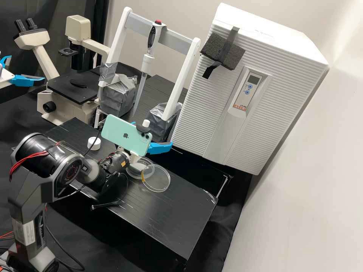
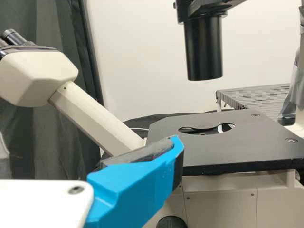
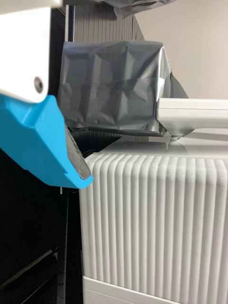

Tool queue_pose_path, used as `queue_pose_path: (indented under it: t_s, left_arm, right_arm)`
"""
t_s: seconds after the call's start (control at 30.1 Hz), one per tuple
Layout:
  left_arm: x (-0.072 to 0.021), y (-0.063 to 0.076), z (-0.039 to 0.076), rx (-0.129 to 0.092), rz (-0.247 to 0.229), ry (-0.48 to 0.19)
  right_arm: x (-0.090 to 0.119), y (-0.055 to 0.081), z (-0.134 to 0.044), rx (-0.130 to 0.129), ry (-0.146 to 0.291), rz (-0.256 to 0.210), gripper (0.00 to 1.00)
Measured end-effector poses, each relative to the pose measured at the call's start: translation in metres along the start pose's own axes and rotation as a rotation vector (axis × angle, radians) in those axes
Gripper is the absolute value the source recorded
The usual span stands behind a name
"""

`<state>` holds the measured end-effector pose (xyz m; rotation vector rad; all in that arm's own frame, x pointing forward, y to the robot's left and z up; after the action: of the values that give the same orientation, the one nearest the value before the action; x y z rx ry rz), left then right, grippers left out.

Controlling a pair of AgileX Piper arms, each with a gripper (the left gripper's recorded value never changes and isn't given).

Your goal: Close the bottle

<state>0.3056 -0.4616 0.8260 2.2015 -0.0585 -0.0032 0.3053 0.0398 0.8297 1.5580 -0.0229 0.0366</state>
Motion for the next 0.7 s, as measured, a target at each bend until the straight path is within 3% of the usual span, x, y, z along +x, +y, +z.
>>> queue_pose_path:
  t_s: [0.3, 0.4, 0.57, 0.7]
  left_arm:
    - [0.0000, 0.000, 0.000, 0.002, 0.000, 0.000]
    - [-0.0004, -0.001, 0.002, 0.013, -0.005, -0.018]
    - [-0.0085, 0.001, 0.014, 0.015, 0.006, -0.130]
    - [-0.0203, 0.002, 0.033, 0.012, 0.022, -0.285]
  right_arm:
    - [0.000, 0.000, 0.000, 0.000, 0.000, 0.000, 1.00]
    - [0.000, 0.000, 0.000, 0.000, 0.000, 0.000, 1.00]
    - [0.000, 0.000, 0.000, 0.000, 0.000, 0.000, 1.00]
    - [0.000, 0.000, 0.000, 0.000, 0.000, 0.000, 1.00]
